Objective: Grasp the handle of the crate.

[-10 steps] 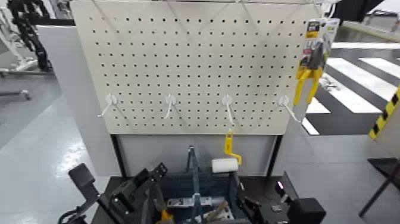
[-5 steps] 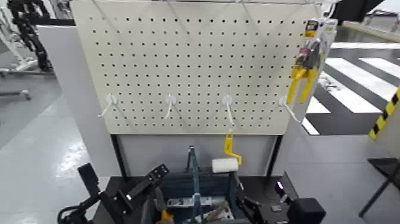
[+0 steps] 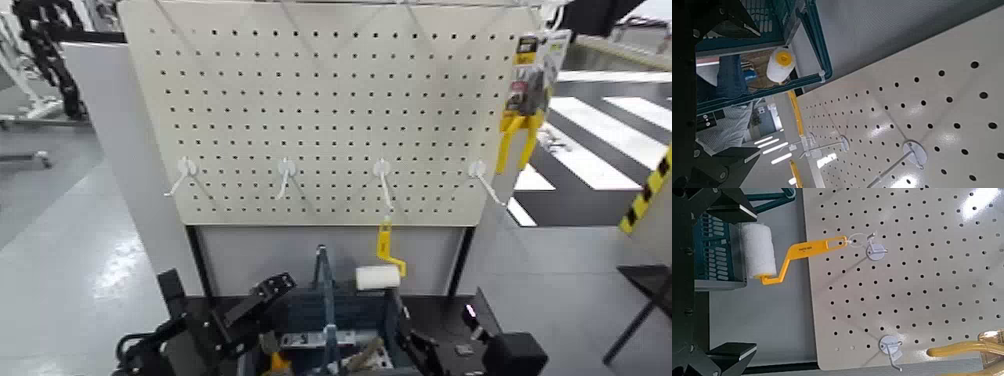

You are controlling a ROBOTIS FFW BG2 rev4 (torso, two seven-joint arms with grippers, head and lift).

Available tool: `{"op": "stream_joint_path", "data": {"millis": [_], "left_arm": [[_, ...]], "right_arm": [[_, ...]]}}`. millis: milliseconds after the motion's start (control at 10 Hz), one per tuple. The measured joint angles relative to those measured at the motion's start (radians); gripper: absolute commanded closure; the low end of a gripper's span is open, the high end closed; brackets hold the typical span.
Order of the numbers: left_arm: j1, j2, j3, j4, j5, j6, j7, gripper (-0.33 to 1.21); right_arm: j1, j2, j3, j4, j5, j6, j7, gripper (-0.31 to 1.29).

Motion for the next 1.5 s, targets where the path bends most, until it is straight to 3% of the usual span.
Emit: {"op": "stream_joint_path", "data": {"millis": [500, 1300, 1500], "left_arm": [[-0.132, 0.037, -0.093, 0.169, 0.040, 0.042, -0.079, 0.24], [-0.263, 0.043, -0.219, 0.337, 0.083, 0.030, -0.193, 0.24], [-0.291, 0.043, -0.249, 0.372, 0.090, 0.017, -0.214, 0.36]], "right_arm": [[-0.001, 0.002, 0.003, 0.002, 0.000, -0.002, 0.001, 0.15], [-0.006, 0.001, 0.009, 0.009, -0.002, -0.014, 0.000, 0.15], [-0.007, 0.001, 0.009, 0.009, -0.002, -0.016, 0.000, 0.15]]}}
